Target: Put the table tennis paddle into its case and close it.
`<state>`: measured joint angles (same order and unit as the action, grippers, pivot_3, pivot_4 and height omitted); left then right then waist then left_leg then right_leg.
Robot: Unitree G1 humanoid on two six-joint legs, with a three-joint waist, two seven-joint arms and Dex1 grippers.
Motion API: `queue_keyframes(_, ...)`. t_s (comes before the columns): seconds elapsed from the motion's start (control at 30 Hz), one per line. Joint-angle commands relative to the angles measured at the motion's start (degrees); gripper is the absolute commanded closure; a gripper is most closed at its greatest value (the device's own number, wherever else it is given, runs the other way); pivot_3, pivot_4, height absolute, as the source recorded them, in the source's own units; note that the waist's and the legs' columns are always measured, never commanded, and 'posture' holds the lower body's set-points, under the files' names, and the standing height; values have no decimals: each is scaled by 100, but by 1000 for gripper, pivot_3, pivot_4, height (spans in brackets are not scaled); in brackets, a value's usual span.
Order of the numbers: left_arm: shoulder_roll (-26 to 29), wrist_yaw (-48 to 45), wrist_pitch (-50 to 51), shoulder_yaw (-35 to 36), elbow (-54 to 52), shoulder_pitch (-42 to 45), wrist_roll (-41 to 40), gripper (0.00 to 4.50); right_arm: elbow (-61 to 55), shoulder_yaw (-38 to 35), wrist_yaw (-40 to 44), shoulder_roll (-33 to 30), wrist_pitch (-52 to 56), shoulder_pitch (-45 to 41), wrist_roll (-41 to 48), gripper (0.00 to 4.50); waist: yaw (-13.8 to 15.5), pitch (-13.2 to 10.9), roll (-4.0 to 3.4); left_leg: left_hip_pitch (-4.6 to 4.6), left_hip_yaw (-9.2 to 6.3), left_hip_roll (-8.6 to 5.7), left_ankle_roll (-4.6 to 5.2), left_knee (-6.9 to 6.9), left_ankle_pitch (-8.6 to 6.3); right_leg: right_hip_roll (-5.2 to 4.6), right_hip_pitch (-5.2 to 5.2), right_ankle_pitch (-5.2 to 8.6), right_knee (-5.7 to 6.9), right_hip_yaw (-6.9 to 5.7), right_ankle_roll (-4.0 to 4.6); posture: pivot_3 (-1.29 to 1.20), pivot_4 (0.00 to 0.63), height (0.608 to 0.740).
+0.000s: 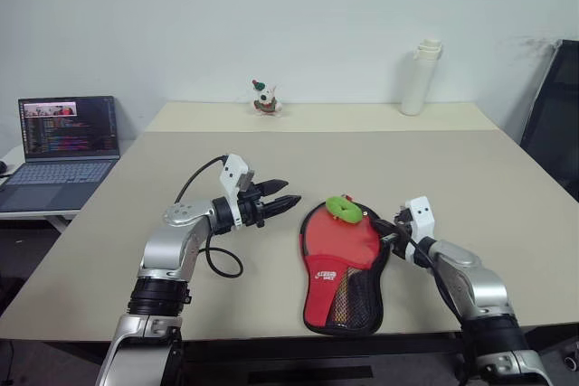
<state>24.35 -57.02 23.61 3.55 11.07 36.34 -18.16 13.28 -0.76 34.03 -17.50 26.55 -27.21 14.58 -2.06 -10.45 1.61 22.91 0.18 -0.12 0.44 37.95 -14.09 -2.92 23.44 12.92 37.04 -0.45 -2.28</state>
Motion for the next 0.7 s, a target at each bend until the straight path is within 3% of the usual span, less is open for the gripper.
queue_keyframes(0.03, 70, -32, -44, -24, -221, 48, -143, 1733, 95, 203, 242, 107, -278, -268, -32, 4479, 5, 0, -1, 0, 0, -1, 0, 0, 0, 0, 0, 0, 0, 0, 0, 0, 150, 740)
queue_keyframes(0.3, 99, -64, -119, -118, -244, 8, -110, 1733, 258, 226, 44, -131, -284, -310, -338, 4479, 33, -1, -2, 4, -1, -15, 0, 0, 0, -15, -1, 0, -3, -1, 0, 0, 150, 740)
queue_keyframes(0.4, 109, -140, -193, -207, -265, -47, -68, 1733, -78, 115, -116, -403, 22, -117, -432, 3825, 46, -2, -3, 4, -2, -15, 0, 0, 0, -15, -1, 0, -2, -1, 0, 0, 150, 740)
queue_keyframes(0.7, 158, -604, -638, -759, -214, -241, 123, 1733, -1856, -626, -6, -1286, 981, 627, 116, 710, 147, -5, -8, 10, -4, -20, 0, 0, 0, -22, -1, 1, -8, -3, 0, 0, 150, 740)
